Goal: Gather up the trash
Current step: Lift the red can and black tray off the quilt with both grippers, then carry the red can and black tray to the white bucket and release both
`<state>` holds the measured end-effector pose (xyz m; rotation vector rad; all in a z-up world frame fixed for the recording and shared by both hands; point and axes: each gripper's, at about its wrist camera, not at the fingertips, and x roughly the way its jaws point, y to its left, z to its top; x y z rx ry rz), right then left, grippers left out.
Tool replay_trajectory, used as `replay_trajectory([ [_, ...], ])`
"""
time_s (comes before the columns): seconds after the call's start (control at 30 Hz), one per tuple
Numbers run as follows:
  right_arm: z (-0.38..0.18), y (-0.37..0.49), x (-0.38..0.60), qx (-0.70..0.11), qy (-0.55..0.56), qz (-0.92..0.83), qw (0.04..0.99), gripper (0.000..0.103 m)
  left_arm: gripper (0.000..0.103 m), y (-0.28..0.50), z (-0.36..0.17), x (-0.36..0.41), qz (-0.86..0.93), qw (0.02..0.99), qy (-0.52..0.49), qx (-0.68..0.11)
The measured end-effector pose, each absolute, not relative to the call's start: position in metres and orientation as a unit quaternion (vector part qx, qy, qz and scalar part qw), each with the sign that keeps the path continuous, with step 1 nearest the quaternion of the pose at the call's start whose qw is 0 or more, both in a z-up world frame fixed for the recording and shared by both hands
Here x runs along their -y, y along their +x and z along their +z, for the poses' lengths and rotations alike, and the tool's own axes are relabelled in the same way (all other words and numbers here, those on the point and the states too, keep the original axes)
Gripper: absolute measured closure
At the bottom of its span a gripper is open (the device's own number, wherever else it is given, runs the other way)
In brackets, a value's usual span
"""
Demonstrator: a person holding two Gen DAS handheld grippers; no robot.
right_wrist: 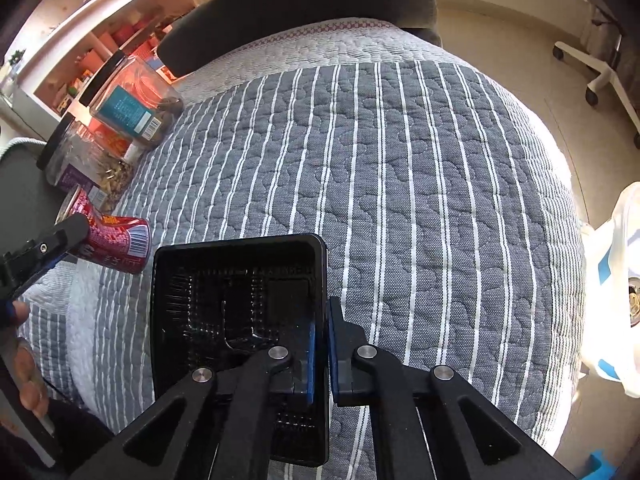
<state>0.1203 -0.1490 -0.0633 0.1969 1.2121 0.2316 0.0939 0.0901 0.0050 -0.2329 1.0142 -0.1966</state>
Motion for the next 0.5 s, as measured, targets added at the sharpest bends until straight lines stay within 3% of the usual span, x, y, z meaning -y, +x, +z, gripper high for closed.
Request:
replay_trajectory([
  [0.5,0.008,0.106,0.198,-0.484,0.135,0.076,0.861,0.098,0.043,0.087,0.016,-0.084,-0.111,0.866,-0.13,-0.47],
])
